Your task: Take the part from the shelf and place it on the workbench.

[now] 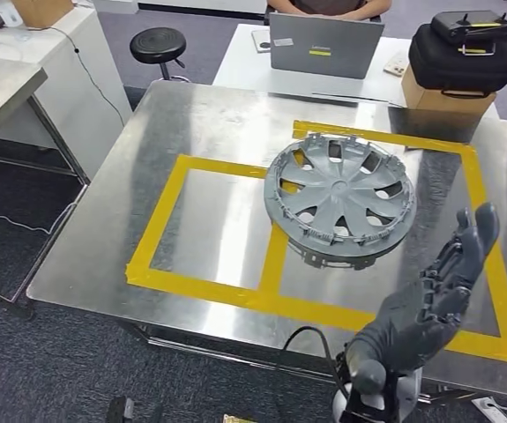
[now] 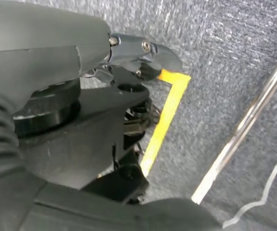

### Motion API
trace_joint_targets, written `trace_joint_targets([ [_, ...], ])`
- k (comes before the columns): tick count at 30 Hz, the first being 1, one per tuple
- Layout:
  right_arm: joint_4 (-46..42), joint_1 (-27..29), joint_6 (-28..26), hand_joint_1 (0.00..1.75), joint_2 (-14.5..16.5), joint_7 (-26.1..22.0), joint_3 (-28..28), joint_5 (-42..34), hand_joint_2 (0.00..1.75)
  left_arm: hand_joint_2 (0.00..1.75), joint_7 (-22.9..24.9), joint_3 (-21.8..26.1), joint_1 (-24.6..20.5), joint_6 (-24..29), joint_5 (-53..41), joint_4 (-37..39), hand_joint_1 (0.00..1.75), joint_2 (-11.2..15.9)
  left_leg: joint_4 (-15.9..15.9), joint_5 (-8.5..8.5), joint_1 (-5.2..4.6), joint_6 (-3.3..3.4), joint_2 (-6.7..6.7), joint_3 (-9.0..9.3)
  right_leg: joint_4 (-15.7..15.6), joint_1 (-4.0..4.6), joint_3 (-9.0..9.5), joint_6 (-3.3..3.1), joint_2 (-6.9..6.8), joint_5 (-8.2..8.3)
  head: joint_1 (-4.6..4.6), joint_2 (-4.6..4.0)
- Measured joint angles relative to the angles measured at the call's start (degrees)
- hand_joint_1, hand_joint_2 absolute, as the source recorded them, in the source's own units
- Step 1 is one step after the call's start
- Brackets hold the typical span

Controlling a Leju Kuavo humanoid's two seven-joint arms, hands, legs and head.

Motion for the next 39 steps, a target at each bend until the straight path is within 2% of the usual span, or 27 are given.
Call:
trace_joint_targets([
  [2,-1.8,1.4,0.0,0.00,0.0,0.0,1.0,-0.2,0.00,0.00,0.1,1.0,0.1,-1.8,1.5,0.0,0.00,0.0,-0.1,0.20,0.03,0.76,-0.02,0.02,-0.1,-0.11,0.05,0.57,0.00,-0.08,0.09,0.00],
  [3,-2.6,1.9,0.0,0.00,0.0,0.1,1.3,-0.2,0.00,0.00,0.2,1.6,0.2,-2.6,2.0,0.0,0.00,0.0,-0.2,0.32,0.10,1.13,0.01,0.07,0.8,-0.17,-0.33,0.85,-0.03,-0.82,0.20,0.00],
  [4,-3.2,2.4,0.0,0.00,-0.1,0.2,1.5,0.0,0.00,0.00,0.4,2.0,0.2,-3.2,2.5,0.0,0.00,0.0,-0.2,0.43,0.18,1.45,0.06,0.10,2.9,-0.19,-1.21,1.08,-0.07,-2.19,0.33,0.00],
  [7,-4.2,3.3,0.0,0.00,-0.2,0.7,1.6,0.7,0.00,0.00,0.9,3.1,0.3,-4.0,2.9,0.0,0.00,0.0,-0.2,0.47,0.12,1.84,0.21,0.11,13.6,-0.21,-5.88,1.47,-0.12,-7.63,0.60,0.00],
  [8,-4.3,3.5,0.0,0.00,-0.2,0.8,1.6,0.8,0.00,0.00,1.0,3.4,0.3,-4.1,3.0,0.0,0.00,0.0,-0.2,0.47,0.09,1.85,0.25,0.12,15.7,-0.21,-6.75,1.51,-0.12,-8.19,0.60,0.00],
  [9,-4.4,3.7,0.0,0.00,-0.2,0.9,1.6,0.9,0.00,0.00,1.0,3.5,0.4,-4.1,3.1,0.0,0.00,0.0,-0.2,0.47,0.08,1.85,0.26,0.16,15.6,-0.21,-6.54,1.49,-0.12,-7.59,0.60,0.00],
  [10,-4.5,3.8,0.0,0.00,-0.2,1.0,1.6,1.1,0.00,0.00,1.1,3.6,0.4,-4.2,3.1,0.0,0.00,0.0,-0.2,0.45,0.09,1.83,0.25,0.23,13.2,-0.23,-5.20,1.42,-0.13,-6.05,0.60,0.00],
  [12,-4.7,4.1,0.0,0.00,-0.2,1.2,1.5,1.7,0.00,0.00,1.4,3.7,0.4,-4.2,2.7,0.0,0.00,0.0,-0.1,0.34,0.03,1.58,0.16,0.41,5.2,-0.24,-0.88,1.24,-0.16,-2.67,0.62,0.00],
  [13,-4.9,4.3,0.0,0.00,-0.2,1.2,1.3,2.1,0.00,0.00,1.5,3.8,0.4,-4.2,2.4,0.0,0.00,0.0,-0.1,0.30,-0.06,1.35,0.10,0.45,2.1,-0.24,0.77,1.03,-0.13,-1.73,0.61,0.00],
  [14,-5.1,4.6,0.0,0.00,-0.1,1.3,1.1,2.7,0.00,0.00,1.7,3.8,0.4,-4.1,2.2,0.0,0.00,0.0,-0.1,0.30,-0.16,1.06,0.05,0.45,0.5,-0.19,1.64,0.81,-0.07,-1.42,0.58,0.00],
  [17,-5.9,5.5,0.0,0.00,0.3,1.5,0.2,4.2,0.00,0.00,2.0,3.8,0.4,-4.2,2.0,0.0,0.00,0.0,-0.2,0.42,-0.12,0.16,0.03,0.43,-0.1,-0.10,1.74,-0.19,0.08,-1.23,0.52,0.00],
  [19,-6.3,5.9,0.0,0.00,0.6,1.5,-0.4,4.8,0.00,0.00,2.4,3.8,0.3,-4.4,2.0,0.0,0.00,0.0,1.8,-1.14,-0.04,-0.48,0.09,-0.46,-0.3,-0.29,1.77,-0.84,0.01,-1.02,0.40,0.00],
  [20,-6.4,6.0,0.0,0.00,0.7,1.5,-0.6,5.1,0.00,0.00,2.7,3.8,0.3,-4.6,2.1,0.0,0.00,0.0,4.5,-2.81,-0.01,-0.76,0.13,-1.71,-0.3,-0.37,1.76,-1.10,-0.05,-0.98,0.32,0.00],
  [22,-6.6,6.2,0.0,0.00,0.9,1.6,-1.0,5.4,0.00,0.00,3.5,3.9,0.3,-5.0,2.4,0.0,0.00,0.0,12.1,-6.39,0.02,-1.09,0.14,-5.24,-0.3,-0.34,1.64,-1.41,-0.12,-0.97,0.23,0.00],
  [23,-6.6,6.4,0.0,0.00,0.9,1.6,-1.2,5.5,0.00,0.00,3.8,4.1,0.3,-5.2,2.5,0.0,0.00,0.1,14.8,-7.17,0.01,-1.15,0.14,-6.50,-0.3,-0.32,1.60,-1.45,-0.12,-0.95,0.22,0.00],
  [24,-6.6,6.5,0.0,0.00,1.0,1.6,-1.4,5.6,0.00,0.00,4.2,4.4,0.3,-5.5,2.8,0.0,0.00,0.1,15.6,-6.87,0.01,-1.12,0.14,-6.87,-0.3,-0.31,1.59,-1.46,-0.10,-0.94,0.22,0.00],
  [25,-6.6,6.6,0.0,0.00,1.0,1.5,-1.5,5.6,0.00,0.44,4.4,4.6,0.3,-5.7,3.0,0.0,0.00,0.1,14.2,-5.55,0.00,-1.02,0.14,-6.15,-0.3,-0.30,1.60,-1.45,-0.07,-0.92,0.22,0.00],
  [27,-6.6,6.7,0.0,0.00,1.1,1.5,-1.7,5.6,0.00,1.31,4.9,5.0,0.3,-6.2,3.4,0.0,0.00,0.1,7.3,-1.81,-0.01,-0.68,0.16,-2.52,-0.3,-0.26,1.66,-1.25,0.01,-0.82,0.20,0.00],
  [28,-6.6,6.8,0.0,0.00,1.1,1.5,-1.8,5.6,0.00,1.75,5.2,5.1,0.2,-6.3,3.5,0.0,0.00,0.1,3.7,-0.56,-0.02,-0.46,0.15,-0.76,-0.2,-0.13,1.57,-1.05,0.05,-0.76,0.19,0.00],
  [30,-6.6,6.9,0.0,0.00,1.1,1.4,-1.9,5.6,0.00,1.75,5.7,5.2,0.1,-6.3,3.6,0.0,0.00,0.0,0.2,0.29,-0.12,0.02,0.06,0.76,-0.1,0.05,1.28,-0.43,0.03,-0.48,0.23,0.01],
  [32,-6.6,7.0,0.0,0.00,1.1,1.3,-2.0,5.6,0.00,1.75,6.3,5.5,0.1,-6.0,3.6,0.0,0.00,-0.1,-0.2,0.59,-0.19,0.68,0.00,0.55,-0.2,-0.04,1.06,0.23,-0.01,-0.21,0.25,0.01],
  [33,-6.6,7.0,0.0,0.00,1.1,1.3,-2.1,5.6,0.00,1.75,6.5,5.7,0.2,-5.9,3.6,0.0,0.00,-0.2,-0.4,0.84,-0.15,1.06,0.05,0.45,0.1,-0.10,0.86,0.53,-0.04,-0.64,0.24,0.01],
  [34,-6.6,7.1,0.0,0.00,1.1,1.3,-2.2,5.6,0.00,1.75,6.6,5.9,0.2,-5.8,3.7,0.0,0.00,-0.2,-0.5,1.12,-0.06,1.47,0.14,0.30,1.3,-0.15,0.37,0.82,-0.06,-1.82,0.34,0.01],
  [35,-6.6,7.2,0.0,0.00,1.1,1.3,-2.2,5.6,0.00,1.75,6.6,6.0,0.2,-5.7,3.7,0.0,0.00,-0.2,-0.7,1.40,0.03,1.84,0.23,0.09,3.6,-0.19,-0.52,1.05,-0.08,-3.73,0.42,0.01],
  [37,-6.6,7.3,0.0,0.00,1.1,1.2,-2.3,5.6,0.00,1.75,6.6,6.1,0.1,-5.8,3.7,0.0,0.00,-0.2,-0.6,1.90,0.00,2.20,0.36,-0.60,10.9,-0.23,-3.10,1.44,-0.11,-8.36,0.60,0.00],
  [38,-6.5,7.4,0.0,0.00,1.1,1.2,-2.3,5.6,0.00,1.75,6.6,6.2,0.1,-5.8,3.7,0.0,0.00,-0.2,-0.6,2.21,-0.03,2.24,0.41,-1.03,14.0,-0.24,-4.05,1.56,-0.11,-9.85,0.59,0.00],
  [39,-6.5,7.4,0.0,0.00,1.1,1.2,-2.3,5.6,0.00,1.75,6.5,6.2,0.2,-5.9,3.7,0.0,0.00,-0.2,-0.6,2.55,-0.04,2.21,0.43,-1.48,15.5,-0.25,-4.14,1.63,-0.11,-10.27,0.60,0.00],
])
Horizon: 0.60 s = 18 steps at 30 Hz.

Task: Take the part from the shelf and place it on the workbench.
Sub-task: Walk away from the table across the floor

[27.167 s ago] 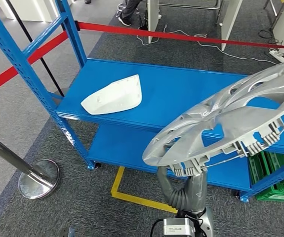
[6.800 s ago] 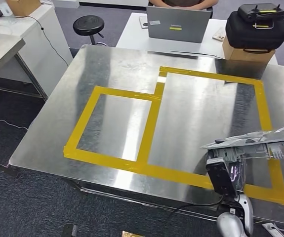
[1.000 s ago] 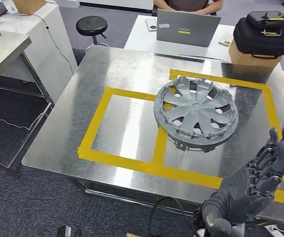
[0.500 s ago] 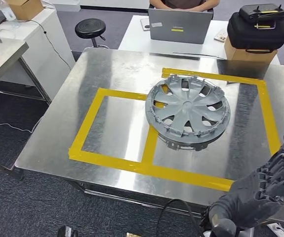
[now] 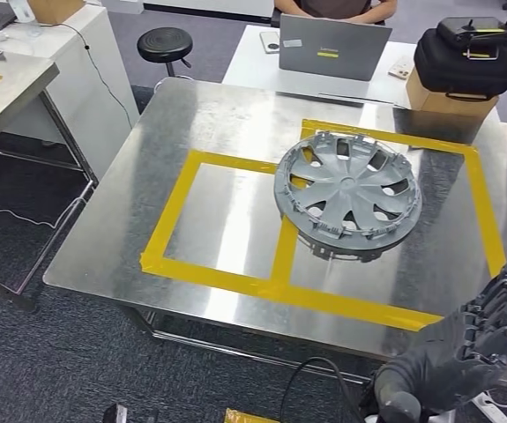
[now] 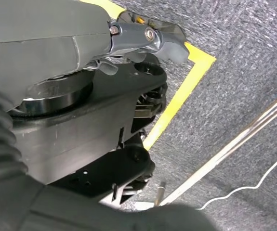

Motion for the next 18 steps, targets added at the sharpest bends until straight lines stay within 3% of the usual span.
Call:
trace_joint_targets([
  [1,0.1,0.1,0.0,0.00,0.0,0.0,0.0,0.0,0.00,1.75,0.0,0.0,0.0,0.0,0.0,0.0,0.00,0.0,0.0,0.36,0.01,-0.08,0.00,-0.43,-0.8,-0.02,1.06,0.03,-0.01,0.64,0.00,0.00],
  [4,0.2,0.1,0.0,0.00,0.0,-0.1,0.0,0.0,0.00,1.75,-0.2,0.1,0.0,-0.1,0.1,0.0,0.00,-0.1,0.1,1.38,0.00,-0.73,-0.20,-1.29,-12.6,-0.15,9.03,-0.08,0.07,4.45,-0.02,0.01],
  [6,0.2,0.1,0.0,0.00,0.0,-0.1,0.0,0.1,0.00,1.75,-0.3,0.1,-0.1,-0.1,0.1,0.0,0.00,-0.1,0.2,2.03,-0.12,-1.41,-0.34,-1.46,-16.7,-0.04,11.29,-0.58,0.32,5.14,-0.06,0.02],
  [8,0.3,0.2,0.0,0.00,0.0,-0.1,0.0,0.1,0.00,1.75,-0.4,0.1,-0.1,-0.1,0.1,0.0,0.00,-0.1,0.0,2.80,-0.12,-2.14,-0.39,-1.56,-16.7,0.07,10.59,-1.48,0.42,5.67,-0.07,0.01],
  [10,0.3,0.2,0.0,0.00,0.0,-0.1,0.0,0.1,0.00,1.75,-0.4,0.1,-0.1,-0.2,0.1,0.0,0.00,-0.1,0.7,1.53,-0.06,-2.76,-0.40,-2.17,-16.9,-0.06,9.77,-2.47,0.21,6.59,-0.15,0.00],
  [12,0.4,0.2,0.0,0.00,0.0,-0.2,0.0,0.1,0.00,1.75,-0.5,0.1,-0.2,-0.2,0.1,0.0,0.00,0.0,5.7,-3.64,-0.05,-3.21,-0.38,-3.88,-16.9,-0.16,8.61,-3.13,0.00,7.83,-0.32,0.00],
  [14,0.4,0.2,0.0,0.00,0.0,-0.2,0.0,0.2,0.00,1.75,-0.5,0.1,-0.5,-0.3,0.1,0.0,0.00,0.0,13.0,-8.48,-0.06,-3.49,-0.37,-5.61,-16.9,-0.05,7.11,-3.34,-0.09,9.08,-0.40,0.00],
  [15,0.4,0.2,0.0,0.00,0.0,-0.2,0.0,0.2,0.00,1.75,-0.5,0.1,-0.5,-0.3,0.1,0.0,0.00,0.0,15.3,-9.13,-0.07,-3.52,-0.37,-5.64,-16.8,0.02,6.31,-3.33,-0.12,9.68,-0.39,0.00],
  [16,0.4,0.2,0.0,0.00,0.0,-0.2,0.0,0.2,0.00,1.75,-0.5,0.1,-0.5,-0.3,0.1,0.0,0.00,0.0,15.7,-8.60,-0.07,-3.47,-0.37,-4.76,-16.8,0.07,5.54,-3.26,-0.13,10.24,-0.40,0.00],
  [18,0.4,0.2,0.0,0.00,0.0,-0.2,0.0,0.2,0.00,1.75,-0.5,0.1,-0.5,-0.3,0.1,0.0,0.00,0.0,10.7,-5.96,-0.07,-3.18,-0.36,-0.13,-16.8,0.11,4.30,-2.94,-0.09,11.28,-0.40,0.00],
])
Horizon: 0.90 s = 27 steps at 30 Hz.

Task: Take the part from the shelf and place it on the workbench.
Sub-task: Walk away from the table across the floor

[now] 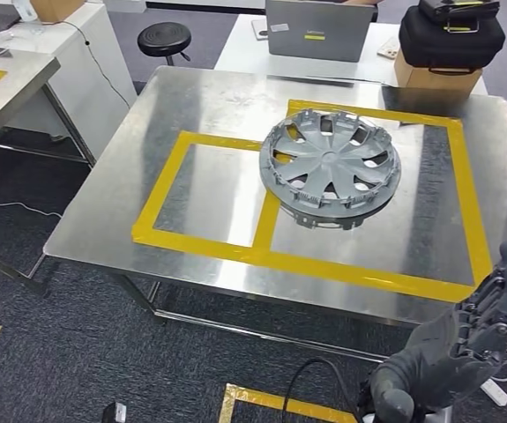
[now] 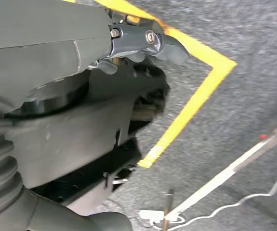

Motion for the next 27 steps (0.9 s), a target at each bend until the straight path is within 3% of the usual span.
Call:
trace_joint_targets([
  [2,0.0,0.0,0.0,0.00,0.0,0.0,0.0,0.0,0.00,1.75,0.0,0.0,0.0,-0.1,0.0,0.0,0.00,-0.1,-8.0,0.86,-0.09,0.49,-0.02,5.69,0.1,0.17,-0.88,0.53,0.01,0.91,0.02,0.00],
  [3,0.0,0.0,0.0,0.00,0.0,0.0,0.0,0.0,0.00,1.75,0.0,0.0,-0.1,-0.2,0.0,0.0,0.00,-0.3,-10.6,0.62,-0.16,0.78,-0.04,7.25,0.2,0.24,-1.21,0.81,-0.05,1.39,0.05,0.00],
  [4,0.0,0.0,0.0,0.00,0.0,0.0,0.0,0.0,0.00,1.75,0.0,0.0,-0.1,-0.3,0.0,0.0,0.00,-0.4,-12.0,0.36,-0.30,1.14,-0.07,7.79,0.1,0.25,-1.48,1.11,-0.10,1.91,0.09,0.00],
  [6,0.0,0.0,0.0,0.00,0.0,0.0,0.0,0.1,0.00,1.75,0.0,0.0,0.2,-0.3,0.0,0.0,0.00,-0.5,-12.4,0.94,-0.40,2.02,0.08,7.07,0.0,0.07,-1.92,1.70,-0.10,2.58,0.09,0.00],
  [8,0.0,0.0,0.0,0.00,0.0,0.0,0.0,0.1,0.00,1.75,0.0,0.0,0.4,-0.3,0.0,0.0,0.00,-0.5,-12.6,2.08,-0.31,2.93,0.37,6.11,2.1,-0.06,-2.98,2.23,-0.06,-0.13,0.22,0.00],
  [10,0.0,0.0,0.0,0.00,0.0,0.0,-0.1,0.1,0.00,1.75,0.0,0.0,0.3,-0.3,0.0,0.0,0.00,-0.5,-12.6,3.29,-0.27,3.42,0.51,4.75,8.6,-0.11,-4.86,2.57,-0.08,-5.87,0.42,0.00],
  [11,0.1,0.1,0.0,0.00,0.0,0.0,-0.1,0.1,0.00,1.75,0.0,0.0,0.3,-0.3,0.0,0.0,0.00,-0.5,-12.5,3.91,-0.29,3.47,0.55,3.99,12.4,-0.12,-5.62,2.70,-0.07,-8.03,0.44,0.00],
  [12,0.1,0.1,0.0,0.00,0.0,0.0,-0.1,0.1,0.00,1.75,0.0,0.0,0.3,-0.3,0.0,0.0,0.00,-0.5,-12.5,4.54,-0.31,3.45,0.58,3.16,15.2,-0.11,-5.81,2.77,-0.06,-8.98,0.44,0.00],
  [13,0.1,0.1,0.0,0.00,0.0,0.0,-0.1,0.1,0.00,1.75,0.0,0.0,0.3,-0.3,0.0,0.0,0.00,-0.5,-12.4,5.16,-0.32,3.38,0.61,2.32,16.2,-0.11,-5.14,2.80,-0.07,-8.56,0.44,0.00],
  [14,0.2,0.1,0.0,0.00,0.0,0.0,-0.1,0.1,0.00,1.75,0.0,0.0,0.3,-0.3,0.0,0.0,0.00,-0.5,-12.3,5.72,-0.31,3.27,0.62,1.53,15.2,-0.12,-3.45,2.79,-0.07,-7.18,0.45,0.00],
  [16,0.2,0.1,0.0,0.00,0.0,-0.1,-0.1,0.1,0.00,1.75,0.0,0.0,0.2,-0.3,0.0,0.0,0.00,-0.6,-12.0,6.68,-0.32,2.93,0.57,0.19,8.0,-0.12,2.46,2.65,-0.10,-4.99,0.46,0.00],
  [18,0.2,0.1,0.0,0.00,0.0,-0.1,-0.1,0.1,0.00,1.75,0.0,0.0,0.1,-0.3,0.0,0.0,0.00,-0.5,-11.7,7.49,-0.47,2.38,0.46,-0.56,0.4,-0.04,7.51,2.40,-0.04,-5.58,0.40,0.00],
  [19,0.3,0.1,0.0,0.00,0.0,-0.1,-0.1,0.2,0.00,1.75,0.0,0.0,0.1,-0.4,0.0,0.0,0.00,-0.5,-11.6,7.91,-0.52,2.05,0.43,-0.73,-1.5,0.07,8.48,2.17,0.03,-6.19,0.36,0.01],
  [21,0.4,0.1,0.0,0.00,0.0,-0.1,-0.1,0.2,0.00,1.75,0.0,0.0,0.1,-0.4,0.0,0.0,0.00,-0.5,-11.5,8.43,-0.44,1.35,0.45,-0.91,-1.9,0.11,8.05,1.38,0.05,-5.87,0.33,0.01],
  [23,0.5,0.1,0.0,0.00,0.0,-0.1,-0.1,0.2,0.00,1.75,0.0,0.0,0.0,-0.4,0.0,0.0,0.00,-0.5,-9.8,6.23,-0.33,0.65,0.46,-1.68,-1.8,-0.04,7.31,0.39,-0.10,-4.99,0.18,0.00],
  [26,0.6,0.1,0.0,0.00,0.0,-0.2,-0.1,0.2,0.00,1.75,0.0,0.0,-0.3,-0.4,0.0,0.0,0.00,-0.3,0.0,-1.26,-0.28,-0.05,0.45,-4.63,-1.8,-0.10,5.75,-0.22,-0.27,-3.41,-0.13,0.00],
  [27,0.7,0.1,0.0,0.00,0.0,-0.2,-0.1,0.2,0.00,1.75,0.0,0.0,-0.4,-0.4,0.0,0.0,0.00,-0.3,2.9,-2.40,-0.27,-0.17,0.45,-5.15,-1.8,-0.09,5.15,-0.22,-0.29,-2.90,-0.14,0.00],
])
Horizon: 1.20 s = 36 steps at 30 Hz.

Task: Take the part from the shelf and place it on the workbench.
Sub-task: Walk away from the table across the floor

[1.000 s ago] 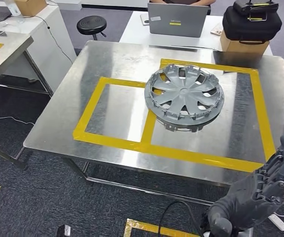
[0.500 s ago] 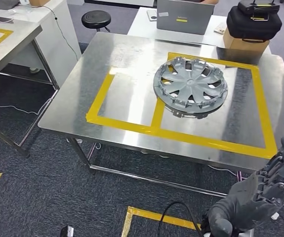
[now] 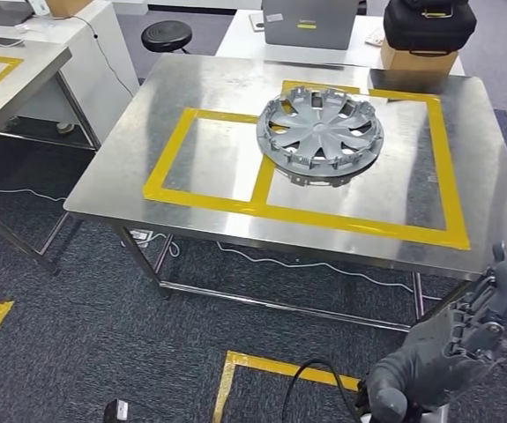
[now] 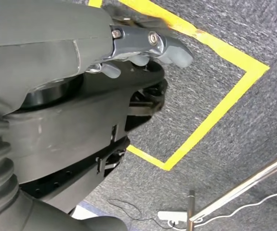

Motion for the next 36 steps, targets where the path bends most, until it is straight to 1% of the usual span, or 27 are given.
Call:
trace_joint_targets([
  [1,0.1,0.0,0.0,0.00,0.0,0.0,0.0,0.0,0.00,1.75,0.0,0.0,0.0,0.0,0.0,0.0,0.00,0.0,1.3,0.09,0.02,-0.07,0.00,0.23,0.0,0.01,-0.63,0.05,-0.01,0.47,-0.01,0.00],
  [2,0.2,0.0,0.0,0.00,0.0,-0.1,0.0,0.0,0.00,1.75,0.0,0.0,0.0,0.0,0.0,0.0,0.00,0.1,0.6,1.14,0.05,-0.08,0.00,1.44,0.1,-0.01,-1.21,0.15,0.00,0.89,-0.01,0.00],
  [4,0.2,0.0,0.0,0.00,0.0,-0.1,0.0,0.0,0.00,1.75,0.1,0.1,0.2,0.0,0.0,0.0,0.00,0.1,-5.7,3.88,0.17,-0.02,0.01,6.27,0.2,-0.05,-2.02,0.55,0.06,1.59,-0.01,0.00],
  [6,0.2,0.0,0.0,0.00,0.0,-0.1,0.0,0.0,0.00,1.75,0.2,0.1,0.3,-0.1,0.1,0.0,0.00,0.0,-12.4,4.93,0.20,0.23,-0.12,10.40,0.6,0.12,-2.73,1.15,0.06,2.18,-0.04,0.00],
  [7,0.2,0.0,0.0,0.00,0.0,-0.1,0.0,0.0,0.00,1.75,0.2,0.2,0.4,-0.2,0.1,0.0,0.00,-0.1,-14.1,4.78,0.17,0.47,-0.19,11.15,0.8,0.24,-3.14,1.48,0.03,2.49,-0.07,0.00],
  [9,0.3,0.0,0.0,0.00,0.0,-0.1,0.0,0.1,0.00,1.75,0.3,0.2,0.5,-0.3,0.3,0.0,0.00,-0.3,-14.7,4.71,0.16,1.33,-0.23,10.65,1.1,0.30,-3.91,2.14,0.01,3.06,-0.06,0.00],
  [10,0.3,0.0,0.0,0.00,0.0,-0.1,0.0,0.1,0.00,1.75,0.3,0.3,0.6,-0.4,0.3,0.0,0.00,-0.3,-14.9,4.89,0.19,1.91,-0.15,10.27,1.5,0.25,-4.42,2.43,0.01,2.64,-0.06,0.01],
  [12,0.3,0.0,0.0,0.00,0.0,-0.1,0.0,0.0,0.00,1.75,0.3,0.3,0.7,-0.5,0.4,0.0,0.00,-0.3,-14.9,5.73,0.28,2.95,0.03,9.30,5.1,0.19,-5.95,2.93,0.05,-0.81,0.13,0.01],
  [14,0.3,0.0,0.0,0.00,0.0,-0.1,0.0,0.0,0.00,1.75,0.3,0.3,0.7,-0.6,0.3,0.0,0.00,-0.3,-14.9,6.69,0.15,3.46,0.10,8.13,12.3,0.19,-8.12,3.20,0.06,-6.03,0.36,0.00],
  [15,0.4,0.0,0.0,0.00,0.0,-0.1,0.0,0.0,0.00,1.75,0.3,0.3,0.7,-0.6,0.3,0.0,0.00,-0.3,-14.9,7.24,0.04,3.53,0.13,7.45,15.6,0.20,-8.83,3.19,0.06,-7.57,0.37,0.00],
  [16,0.4,0.0,0.0,0.00,0.0,-0.1,0.0,0.0,0.00,1.75,0.3,0.4,0.7,-0.7,0.3,0.0,0.00,-0.3,-14.8,7.81,-0.07,3.56,0.15,6.74,17.4,0.21,-8.79,3.12,0.06,-7.86,0.38,0.00],
  [17,0.5,0.0,0.0,0.00,0.0,-0.1,0.0,0.0,0.00,1.75,0.3,0.4,0.6,-0.7,0.3,0.0,0.00,-0.3,-14.8,8.39,-0.15,3.55,0.15,6.02,17.3,0.25,-7.75,2.98,0.06,-6.93,0.37,0.00],
  [18,0.5,0.0,0.0,0.00,0.0,-0.2,0.0,0.0,0.00,1.75,0.3,0.4,0.6,-0.7,0.3,0.0,0.00,-0.3,-14.8,8.98,-0.21,3.49,0.14,5.34,15.1,0.29,-5.69,2.79,0.06,-5.26,0.37,0.00],
  [19,0.5,0.0,0.0,0.00,0.0,-0.2,0.0,0.0,0.00,1.75,0.3,0.4,0.6,-0.7,0.3,0.0,0.00,-0.3,-14.8,9.53,-0.25,3.39,0.10,4.77,11.4,0.34,-2.82,2.57,0.06,-3.72,0.38,0.00],
  [20,0.5,0.0,0.0,0.00,0.0,-0.2,0.0,0.0,0.00,1.75,0.3,0.5,0.5,-0.7,0.3,0.0,0.00,-0.3,-14.7,10.05,-0.33,3.20,0.03,4.29,6.9,0.42,0.43,2.38,0.06,-3.06,0.39,0.00],
  [22,0.6,0.0,0.0,0.00,0.0,-0.2,0.1,0.0,0.00,1.75,0.3,0.6,0.4,-0.7,0.3,0.0,0.00,-0.3,-14.6,11.11,-0.46,2.68,-0.05,3.80,0.5,0.58,4.39,1.99,0.15,-3.42,0.37,0.01],
  [23,0.6,0.0,0.0,0.00,0.0,-0.2,0.1,0.0,0.00,1.75,0.3,0.7,0.4,-0.7,0.3,0.0,0.00,-0.3,-14.7,11.62,-0.47,2.36,-0.05,3.69,-0.7,0.70,4.87,1.76,0.21,-3.73,0.37,0.01],
  [25,0.6,0.0,0.0,0.00,0.0,-0.2,0.1,0.0,0.00,1.75,0.3,0.8,0.4,-0.7,0.3,0.0,0.00,-0.2,-14.7,12.05,-0.39,1.71,-0.02,3.39,-0.8,0.68,3.91,0.95,0.19,-2.97,0.43,0.01],
  [26,0.6,0.0,0.0,0.00,0.0,-0.2,0.1,0.0,0.00,1.75,0.2,0.9,0.4,-0.7,0.3,0.0,0.00,-0.2,-14.0,10.85,-0.35,1.35,-0.02,2.97,-0.7,0.59,3.31,0.48,0.11,-2.36,0.34,0.01],
  [27,0.6,0.0,0.0,0.00,0.0,-0.2,0.1,0.0,0.00,1.75,0.2,0.9,0.3,-0.6,0.3,0.0,0.00,-0.2,-12.2,8.54,-0.33,0.99,-0.03,2.31,-0.8,0.47,2.59,0.07,0.03,-1.64,0.24,0.00],
  [29,0.6,0.0,0.0,0.00,0.0,-0.2,0.1,0.0,0.00,1.75,0.2,1.0,0.1,-0.6,0.3,0.0,0.00,-0.2,-5.5,2.29,-0.25,0.39,-0.02,0.57,-0.7,0.42,1.07,-0.36,-0.07,-0.20,0.03,0.00],
  [30,0.6,0.0,0.0,0.00,0.0,-0.2,0.1,0.0,0.00,1.75,0.2,1.0,0.0,-0.6,0.3,0.0,0.00,-0.1,-1.8,0.30,-0.24,0.19,-0.02,-0.09,-0.6,0.43,0.25,-0.39,-0.09,0.50,-0.01,0.00],
  [31,0.7,0.0,0.0,0.00,0.0,-0.2,0.1,0.0,0.00,1.75,0.2,1.0,-0.1,-0.6,0.3,0.0,0.00,-0.1,1.0,-0.26,-0.23,0.08,-0.02,-0.18,-0.5,0.44,-0.61,-0.35,-0.12,1.18,0.01,0.00],
  [32,0.7,0.0,0.0,0.00,0.0,-0.2,0.1,0.0,0.00,1.75,0.2,1.0,-0.1,-0.5,0.3,0.0,0.00,-0.1,2.0,0.44,-0.20,0.04,-0.02,0.52,-0.4,0.44,-1.54,-0.25,-0.14,1.80,-0.01,0.00],
  [33,0.7,0.0,0.0,0.00,0.0,-0.2,0.1,0.0,0.00,1.75,0.2,1.0,-0.1,-0.5,0.3,0.0,0.00,-0.1,1.0,1.94,-0.15,0.05,-0.02,2.17,-0.2,0.43,-2.41,-0.10,-0.14,2.35,-0.01,0.00],
  [35,0.7,0.0,0.0,0.00,0.0,-0.3,0.1,0.1,0.00,1.75,0.2,1.0,0.0,-0.4,0.3,0.0,0.00,-0.1,-5.8,4.13,0.00,0.18,-0.02,7.85,0.3,0.50,-3.86,0.33,-0.10,3.24,-0.04,0.00],
  [36,0.6,0.0,0.0,0.00,0.0,-0.3,0.1,0.1,0.00,1.75,0.2,1.0,0.1,-0.4,0.3,0.0,0.00,-0.2,-9.9,4.07,0.03,0.44,-0.07,10.72,0.6,0.59,-4.42,0.60,-0.10,3.62,0.00,0.00],
])
